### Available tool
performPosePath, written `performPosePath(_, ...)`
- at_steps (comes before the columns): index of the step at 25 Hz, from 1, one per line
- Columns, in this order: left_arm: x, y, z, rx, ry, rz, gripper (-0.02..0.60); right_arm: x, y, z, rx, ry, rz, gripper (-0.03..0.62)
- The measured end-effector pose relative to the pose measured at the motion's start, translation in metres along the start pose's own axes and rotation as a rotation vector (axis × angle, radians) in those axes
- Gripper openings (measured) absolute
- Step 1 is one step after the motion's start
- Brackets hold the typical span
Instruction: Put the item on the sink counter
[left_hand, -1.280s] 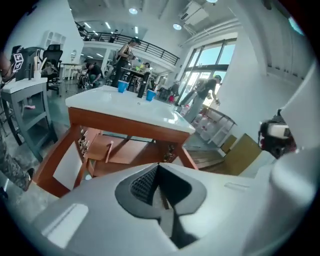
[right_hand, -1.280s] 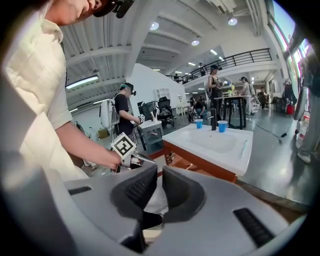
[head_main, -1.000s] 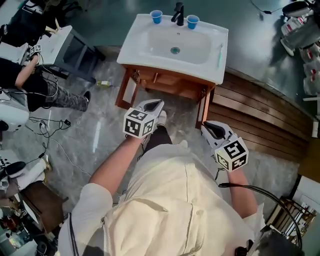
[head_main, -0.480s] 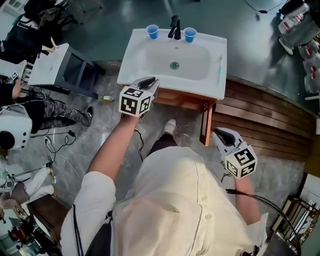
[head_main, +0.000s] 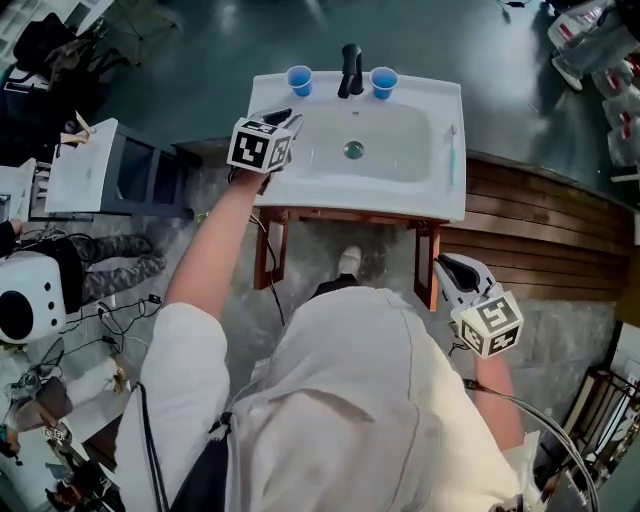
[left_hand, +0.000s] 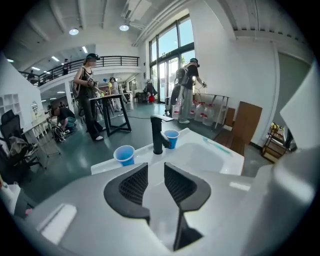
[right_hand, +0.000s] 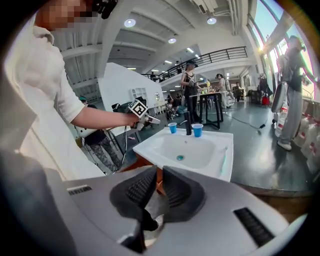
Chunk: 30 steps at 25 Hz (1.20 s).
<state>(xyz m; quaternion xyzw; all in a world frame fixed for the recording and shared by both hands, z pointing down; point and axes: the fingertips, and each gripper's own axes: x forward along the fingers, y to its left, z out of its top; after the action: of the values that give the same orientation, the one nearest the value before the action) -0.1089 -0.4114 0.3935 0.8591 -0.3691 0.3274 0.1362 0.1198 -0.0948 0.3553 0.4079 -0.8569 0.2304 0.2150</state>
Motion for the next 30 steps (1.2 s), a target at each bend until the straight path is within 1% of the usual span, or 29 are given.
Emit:
performPosePath(3, 0.028, 0.03, 0.007, 0.052, 0.041, -0.013, 0.097, 0.016, -0.006, 0.006, 0.028, 0.012, -0.021, 0.032)
performPosePath(7, 0.062, 0.054, 0.01, 0.139, 0.092, -0.043, 0.109, 0.034, -0.006, 0.009, 0.072, 0.021, -0.055, 0.032)
performPosePath(11, 0.093, 0.068, 0.006, 0.236, 0.151, -0.062, 0.117, 0.046, -0.009, 0.008, 0.108, 0.029, -0.086, 0.032)
performPosePath(15, 0.117, 0.075, 0.001, 0.357, 0.219, -0.08, 0.118, 0.051, -0.014, 0.011, 0.145, 0.022, -0.125, 0.032)
performPosePath(17, 0.133, 0.078, -0.006, 0.397, 0.255, -0.086, 0.118, 0.051, -0.014, 0.01, 0.158, 0.023, -0.142, 0.032)
performPosePath(21, 0.147, 0.082, -0.017, 0.43, 0.321, -0.077, 0.117, 0.053, -0.013, 0.005, 0.174, 0.028, -0.156, 0.032)
performPosePath(23, 0.151, 0.085, -0.017, 0.441, 0.331, -0.059, 0.112, 0.052, -0.014, 0.004, 0.183, 0.026, -0.162, 0.032)
performPosePath(24, 0.152, 0.086, -0.02, 0.441, 0.34, -0.054, 0.091, 0.052, -0.013, 0.003, 0.186, 0.026, -0.163, 0.032)
performPosePath(25, 0.153, 0.087, -0.023, 0.442, 0.35, -0.051, 0.041, 0.051, -0.013, 0.002, 0.189, 0.026, -0.163, 0.032)
performPosePath(26, 0.152, 0.087, -0.025, 0.447, 0.355, -0.047, 0.026, 0.051, -0.012, 0.001, 0.189, 0.026, -0.162, 0.032)
performPosePath(28, 0.15, 0.085, -0.025, 0.458, 0.352, -0.045, 0.025, 0.05, -0.011, -0.001, 0.186, 0.026, -0.156, 0.032)
performPosePath(30, 0.143, 0.079, -0.02, 0.461, 0.331, -0.044, 0.025, 0.048, -0.01, -0.002, 0.18, 0.023, -0.146, 0.032)
